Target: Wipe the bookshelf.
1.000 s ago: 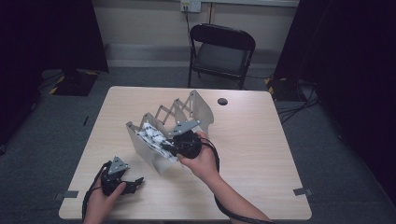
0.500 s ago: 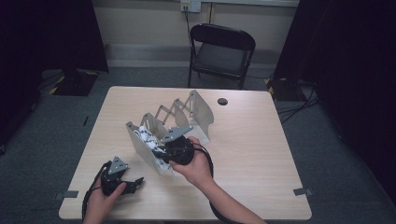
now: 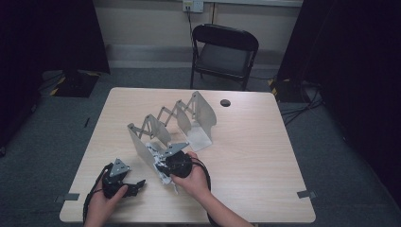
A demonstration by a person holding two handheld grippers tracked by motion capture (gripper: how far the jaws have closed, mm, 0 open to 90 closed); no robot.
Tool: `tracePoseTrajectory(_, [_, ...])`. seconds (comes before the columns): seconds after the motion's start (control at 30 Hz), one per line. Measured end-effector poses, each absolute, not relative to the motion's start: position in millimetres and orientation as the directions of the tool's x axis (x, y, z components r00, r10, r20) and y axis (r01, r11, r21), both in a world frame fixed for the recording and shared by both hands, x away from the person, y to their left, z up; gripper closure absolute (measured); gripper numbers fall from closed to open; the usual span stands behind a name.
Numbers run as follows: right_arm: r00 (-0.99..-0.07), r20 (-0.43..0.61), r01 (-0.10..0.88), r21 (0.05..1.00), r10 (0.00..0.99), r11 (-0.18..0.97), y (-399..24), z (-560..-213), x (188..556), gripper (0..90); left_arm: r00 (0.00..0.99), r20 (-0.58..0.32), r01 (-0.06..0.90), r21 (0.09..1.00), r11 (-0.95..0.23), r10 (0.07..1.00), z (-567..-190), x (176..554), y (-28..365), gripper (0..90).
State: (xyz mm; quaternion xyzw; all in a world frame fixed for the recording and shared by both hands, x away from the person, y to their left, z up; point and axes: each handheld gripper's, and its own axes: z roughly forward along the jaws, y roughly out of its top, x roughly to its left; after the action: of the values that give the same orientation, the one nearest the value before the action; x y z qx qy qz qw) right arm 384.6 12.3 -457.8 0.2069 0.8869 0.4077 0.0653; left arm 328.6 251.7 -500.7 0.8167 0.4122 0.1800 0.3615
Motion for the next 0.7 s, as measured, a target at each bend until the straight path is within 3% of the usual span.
tracePoseTrajectory(0.3, [-0.902, 0.05, 0.328, 0.725, 0.429, 0.605, 12.3, -473.2, 388.9, 78.4, 0.595, -0.002, 0.543, 0.739, -0.4, 0.804, -500.7, 328.6, 251.7, 14.4])
tracePoseTrajectory(0.7, [-0.886, 0.016, 0.288, 0.802, 0.463, 0.524, 1.1, -408.8, 406.0, 78.8, 0.596, -0.003, 0.544, 0.737, -0.401, 0.803, -500.5, 328.6, 251.8, 14.4])
